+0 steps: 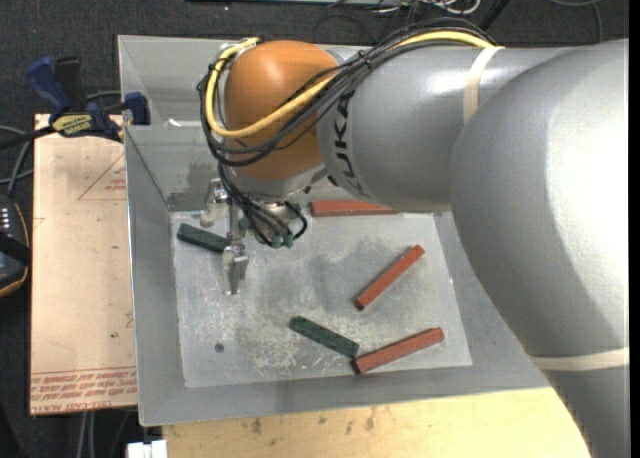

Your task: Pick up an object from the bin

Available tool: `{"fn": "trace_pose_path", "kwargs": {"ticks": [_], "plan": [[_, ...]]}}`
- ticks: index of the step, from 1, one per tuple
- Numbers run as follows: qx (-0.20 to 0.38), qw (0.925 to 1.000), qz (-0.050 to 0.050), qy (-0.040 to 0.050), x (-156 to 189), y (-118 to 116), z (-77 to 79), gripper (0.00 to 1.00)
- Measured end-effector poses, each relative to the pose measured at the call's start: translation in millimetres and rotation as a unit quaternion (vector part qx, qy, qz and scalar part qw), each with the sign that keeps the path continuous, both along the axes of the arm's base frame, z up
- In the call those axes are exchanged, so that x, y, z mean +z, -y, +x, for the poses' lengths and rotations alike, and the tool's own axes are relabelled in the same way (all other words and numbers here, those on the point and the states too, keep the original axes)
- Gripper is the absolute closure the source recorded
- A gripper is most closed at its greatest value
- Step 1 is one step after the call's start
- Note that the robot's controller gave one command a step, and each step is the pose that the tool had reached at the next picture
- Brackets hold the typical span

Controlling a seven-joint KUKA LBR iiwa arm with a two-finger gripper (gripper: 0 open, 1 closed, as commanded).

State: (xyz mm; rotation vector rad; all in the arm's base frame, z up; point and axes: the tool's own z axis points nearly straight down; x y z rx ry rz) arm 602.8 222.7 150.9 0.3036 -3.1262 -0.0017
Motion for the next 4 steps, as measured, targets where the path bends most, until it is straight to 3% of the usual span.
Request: {"fn": "trace_pose_path", "kwargs": {"ticks": [1,2,3,4], "plan": [[0.0,1.0,0.0,0.0008,1,0,0.5,0.0],[-0.035,0.9993,0.004,0.0085,-73,19,39.6,1.0],[-0.035,0.9993,0.004,0.0085,-73,19,39.6,1.0],[0.102,0.9948,0.001,0.0046,61,32,51.7,1.0]]}}
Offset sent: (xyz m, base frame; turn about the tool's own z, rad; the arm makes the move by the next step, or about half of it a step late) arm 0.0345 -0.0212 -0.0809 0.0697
